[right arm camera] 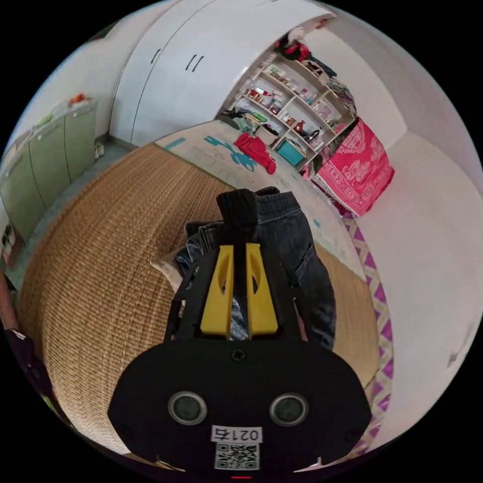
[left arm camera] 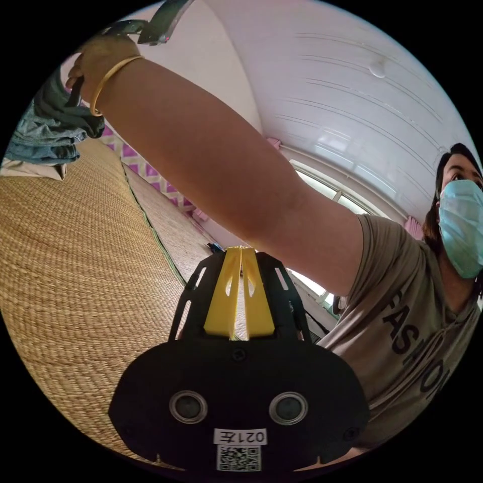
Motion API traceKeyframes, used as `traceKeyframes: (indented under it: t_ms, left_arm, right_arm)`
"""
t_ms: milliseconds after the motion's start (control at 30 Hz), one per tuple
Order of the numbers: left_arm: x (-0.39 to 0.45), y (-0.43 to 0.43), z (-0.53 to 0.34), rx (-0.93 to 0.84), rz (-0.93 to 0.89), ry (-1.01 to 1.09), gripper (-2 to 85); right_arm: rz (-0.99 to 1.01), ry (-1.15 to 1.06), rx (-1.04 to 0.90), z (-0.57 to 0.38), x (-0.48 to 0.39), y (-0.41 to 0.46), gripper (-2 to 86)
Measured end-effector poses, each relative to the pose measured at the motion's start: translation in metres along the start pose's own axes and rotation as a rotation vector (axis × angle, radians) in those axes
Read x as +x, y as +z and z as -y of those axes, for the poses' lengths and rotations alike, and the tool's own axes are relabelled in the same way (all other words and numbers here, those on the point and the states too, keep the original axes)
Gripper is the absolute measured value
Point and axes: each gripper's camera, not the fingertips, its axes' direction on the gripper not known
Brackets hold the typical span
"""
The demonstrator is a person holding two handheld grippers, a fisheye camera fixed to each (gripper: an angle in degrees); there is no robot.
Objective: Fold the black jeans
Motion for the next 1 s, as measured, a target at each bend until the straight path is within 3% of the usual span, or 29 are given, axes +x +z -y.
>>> traceKeyframes:
  t_ms: [233, 467, 700, 833, 900, 1000]
  left_arm:
    - [-0.003, 0.007, -0.02, -0.027, 0.078, 0.009, -0.9]
    - [-0.01, 0.007, -0.024, -0.035, 0.108, -0.031, -0.9]
    - [0.007, 0.042, -0.004, -0.099, 0.148, -0.157, -0.7]
    - [0.028, 0.077, 0.007, -0.126, 0.175, -0.209, 0.4]
    - [0.031, 0.095, 0.009, -0.205, 0.196, -0.275, 7.0]
    - [0.033, 0.088, -0.002, -0.243, 0.153, -0.315, 12.0]
  right_arm:
    - [-0.087, 0.247, 0.076, -0.039, 0.08, -0.135, -0.4]
    - [-0.193, 0.346, 0.007, -0.131, 0.116, -0.293, -0.4]
    - [-0.175, 0.286, -0.163, -0.221, -0.005, -0.407, -0.7]
    - [-0.011, 0.327, -0.311, -0.272, -0.117, -0.382, -0.7]
    - [0.056, 0.321, -0.368, -0.287, -0.17, -0.36, -0.6]
    - [0.034, 0.378, -0.307, -0.3, -0.227, -0.35, -0.1]
